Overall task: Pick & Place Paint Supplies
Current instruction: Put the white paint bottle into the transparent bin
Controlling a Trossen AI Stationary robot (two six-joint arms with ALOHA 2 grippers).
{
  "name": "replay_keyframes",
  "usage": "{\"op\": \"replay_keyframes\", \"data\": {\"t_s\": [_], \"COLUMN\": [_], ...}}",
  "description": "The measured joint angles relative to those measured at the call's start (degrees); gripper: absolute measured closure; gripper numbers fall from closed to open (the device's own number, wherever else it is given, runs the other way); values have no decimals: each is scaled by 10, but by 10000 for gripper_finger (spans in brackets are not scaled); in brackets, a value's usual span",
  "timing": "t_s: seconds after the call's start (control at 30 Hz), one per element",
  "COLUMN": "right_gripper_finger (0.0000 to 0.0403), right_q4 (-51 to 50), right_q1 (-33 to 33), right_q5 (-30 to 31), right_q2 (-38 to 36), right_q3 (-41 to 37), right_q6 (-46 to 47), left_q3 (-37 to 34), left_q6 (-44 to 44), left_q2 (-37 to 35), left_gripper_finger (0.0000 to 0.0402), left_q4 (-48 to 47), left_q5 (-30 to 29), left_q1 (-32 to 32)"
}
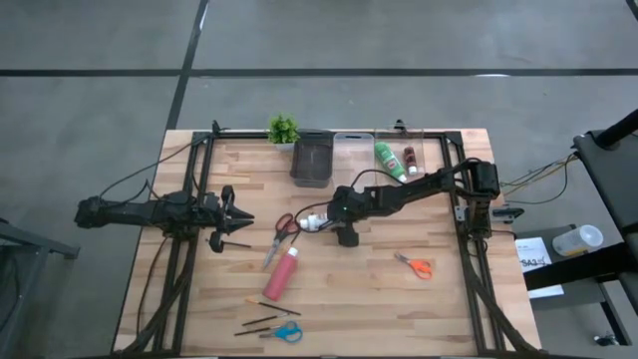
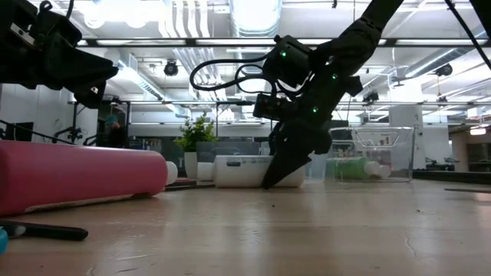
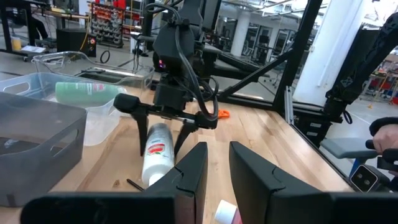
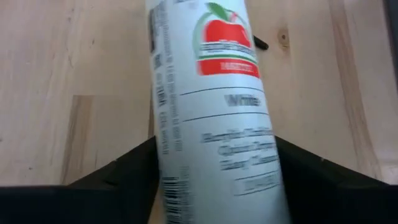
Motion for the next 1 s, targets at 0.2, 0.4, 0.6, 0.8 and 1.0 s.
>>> {"op": "replay_keyframes", "data": {"t_s": [0.2,0.4,0.6,0.8,1.0], "right_gripper_finger": [201,216,218,220,220], "right_q4": [0,0,0,-10,-30], "right_q1": [0,0,0,0,0], "right_q5": [6,7,7,5,1], "right_q2": [-1,-2,-3,-22,-70], "right_q3": [0,0,0,-1,-1], "right_q6": [0,0,0,2,23], "left_q3": [0,0,0,0,0], "left_q6": [0,0,0,0,0], "left_q2": [0,0,0,0,0], "left_gripper_finger": [324,325,325,325,325], "left_q4": [0,0,0,0,0], "left_q5": [0,0,0,0,0], "left_q1": [0,0,0,0,0]}}
